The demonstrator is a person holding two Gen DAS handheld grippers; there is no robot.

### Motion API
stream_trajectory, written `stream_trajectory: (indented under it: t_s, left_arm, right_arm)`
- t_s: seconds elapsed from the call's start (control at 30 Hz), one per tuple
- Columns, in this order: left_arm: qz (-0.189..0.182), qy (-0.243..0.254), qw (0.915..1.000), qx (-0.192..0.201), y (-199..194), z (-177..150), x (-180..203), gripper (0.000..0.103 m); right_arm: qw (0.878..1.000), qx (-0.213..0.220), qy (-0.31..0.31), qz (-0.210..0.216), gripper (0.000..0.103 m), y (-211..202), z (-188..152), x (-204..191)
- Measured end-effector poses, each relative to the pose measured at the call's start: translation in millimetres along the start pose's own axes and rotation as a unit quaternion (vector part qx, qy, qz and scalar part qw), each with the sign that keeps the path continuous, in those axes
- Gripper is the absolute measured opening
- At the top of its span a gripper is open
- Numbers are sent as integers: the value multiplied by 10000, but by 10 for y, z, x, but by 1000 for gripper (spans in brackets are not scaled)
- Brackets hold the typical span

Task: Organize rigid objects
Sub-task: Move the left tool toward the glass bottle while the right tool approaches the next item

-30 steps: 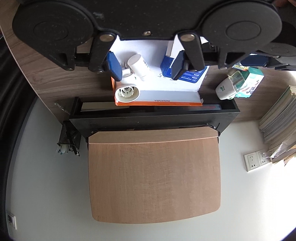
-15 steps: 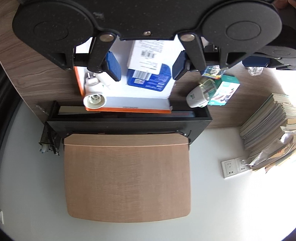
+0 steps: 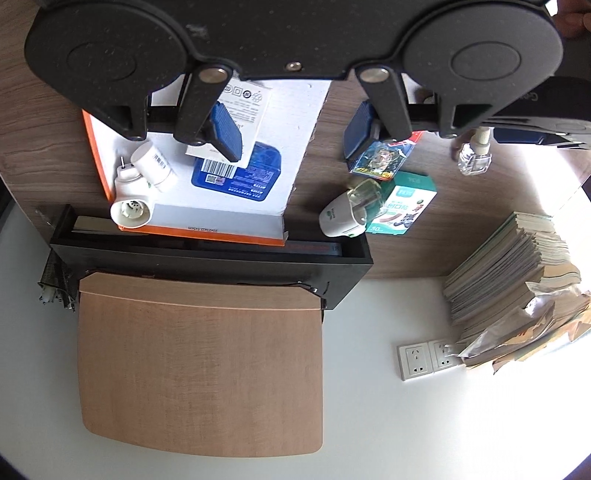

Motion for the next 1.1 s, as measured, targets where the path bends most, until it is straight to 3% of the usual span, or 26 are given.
stream_trajectory:
  t_s: [0.3,0.5,0.8,1.1]
  left_arm:
    - [471,-473,9978,-26,65,123,-619,88]
    - [708,-667,9952,-75,168,184,-931,88]
    - [710,-532,9959,-169,465,280,-1053,88]
    - [746,-417,9961,-205,844,445,-1139,88]
  right_arm:
    - [9996,-176,-37,213,74,62,-120,-183]
    - [9975,-349,-233,568,74,115,-247,-547]
    - [9914,-613,-521,1031,74,228,-402,-1170]
    - [9908,-837,-429,977,74,422,-516,-1460]
Point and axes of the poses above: each gripper's, at about its wrist camera, not at the fingertips, and y roughly the way its jaws point, x to its right, z to its top, the point moved 9 cm from there along y, roughly the way its jaws point, and after that the axes turned 14 degrees about -y, right-handed, at the moved point
